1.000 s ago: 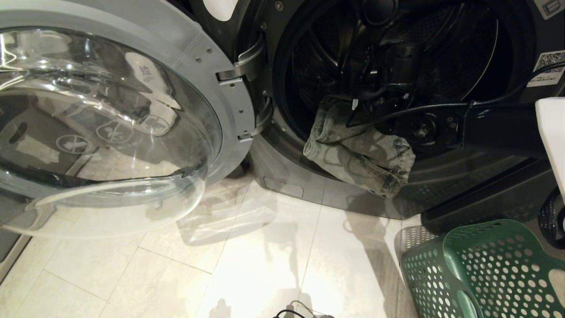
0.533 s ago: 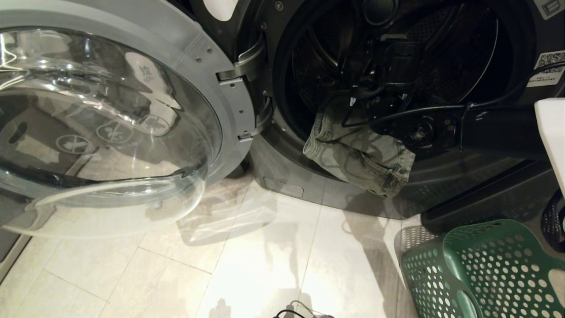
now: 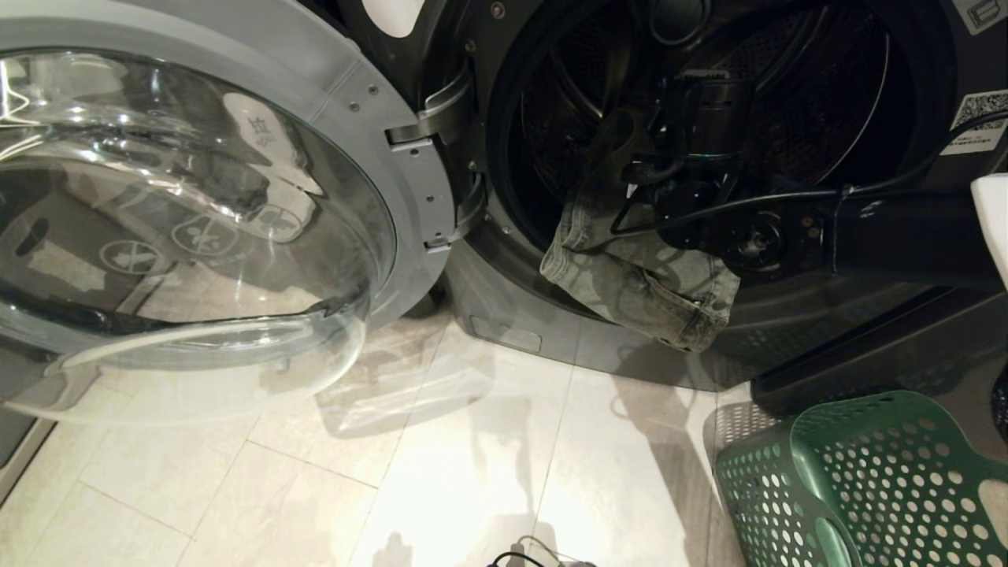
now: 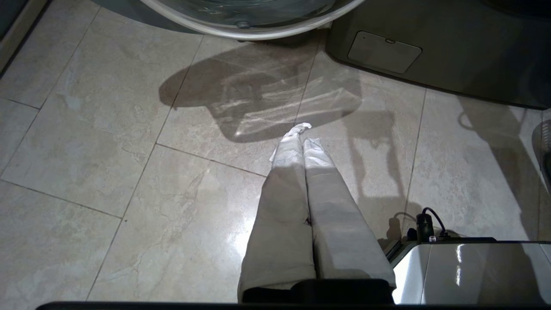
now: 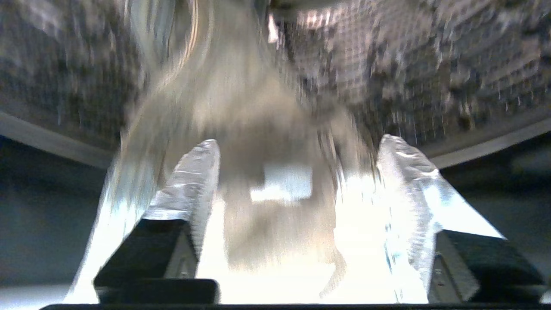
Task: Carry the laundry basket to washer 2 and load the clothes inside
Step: Place the clothes into the washing machine
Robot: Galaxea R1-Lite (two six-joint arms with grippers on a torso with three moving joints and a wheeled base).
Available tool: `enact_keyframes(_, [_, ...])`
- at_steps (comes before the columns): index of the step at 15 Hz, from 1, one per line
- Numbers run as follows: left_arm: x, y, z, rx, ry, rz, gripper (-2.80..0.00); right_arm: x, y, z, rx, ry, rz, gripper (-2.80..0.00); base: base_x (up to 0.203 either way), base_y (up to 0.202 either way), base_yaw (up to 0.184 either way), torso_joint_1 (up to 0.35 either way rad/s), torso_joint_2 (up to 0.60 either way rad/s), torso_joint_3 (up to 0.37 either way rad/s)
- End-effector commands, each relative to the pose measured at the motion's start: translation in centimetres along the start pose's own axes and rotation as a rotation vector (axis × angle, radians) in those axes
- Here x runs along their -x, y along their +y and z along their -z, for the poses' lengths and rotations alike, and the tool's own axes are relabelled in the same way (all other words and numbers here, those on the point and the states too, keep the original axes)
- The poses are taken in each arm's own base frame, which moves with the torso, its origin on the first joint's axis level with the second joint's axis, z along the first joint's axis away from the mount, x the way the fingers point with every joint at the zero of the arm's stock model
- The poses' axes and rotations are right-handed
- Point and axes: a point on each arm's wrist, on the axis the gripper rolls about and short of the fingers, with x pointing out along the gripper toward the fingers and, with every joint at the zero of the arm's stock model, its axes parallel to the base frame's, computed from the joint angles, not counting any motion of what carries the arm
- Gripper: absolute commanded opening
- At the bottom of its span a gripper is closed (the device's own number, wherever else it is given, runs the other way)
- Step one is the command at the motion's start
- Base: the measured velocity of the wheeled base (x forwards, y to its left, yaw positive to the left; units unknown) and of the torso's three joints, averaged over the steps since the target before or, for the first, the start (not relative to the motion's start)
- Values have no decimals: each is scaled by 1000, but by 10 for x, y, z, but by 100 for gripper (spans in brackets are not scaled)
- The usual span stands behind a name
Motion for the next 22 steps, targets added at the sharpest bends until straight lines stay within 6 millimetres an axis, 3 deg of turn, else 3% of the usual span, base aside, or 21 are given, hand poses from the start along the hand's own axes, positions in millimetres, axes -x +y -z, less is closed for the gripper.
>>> enact_keyframes(1, [0,0,0,0,2,-1,-280,14,-14,-8,18,35,4,0,0,0,0,0,0,0])
enact_keyframes(7, [0,0,0,0,1,-1,-280,73,-50,1,112,393,16,0,0,0,0,0,0,0])
enact_keyframes(9, [0,0,0,0,1,0,-280,87,-55,11,121,487,35,0,0,0,0,0,0,0])
enact_keyframes(11, [0,0,0,0,1,1,-280,95,-57,34,200,567,49,0,0,0,0,0,0,0])
enact_keyframes(16, [0,0,0,0,0,1,-280,94,-50,96,329,710,76,0,0,0,0,0,0,0])
enact_keyframes(20, [0,0,0,0,2,1,-280,86,-41,125,428,760,82,0,0,0,0,0,0,0])
enact_keyframes(22, [0,0,0,0,1,1,-280,84,-40,129,565,768,40,0,0,0,0,0,0,0])
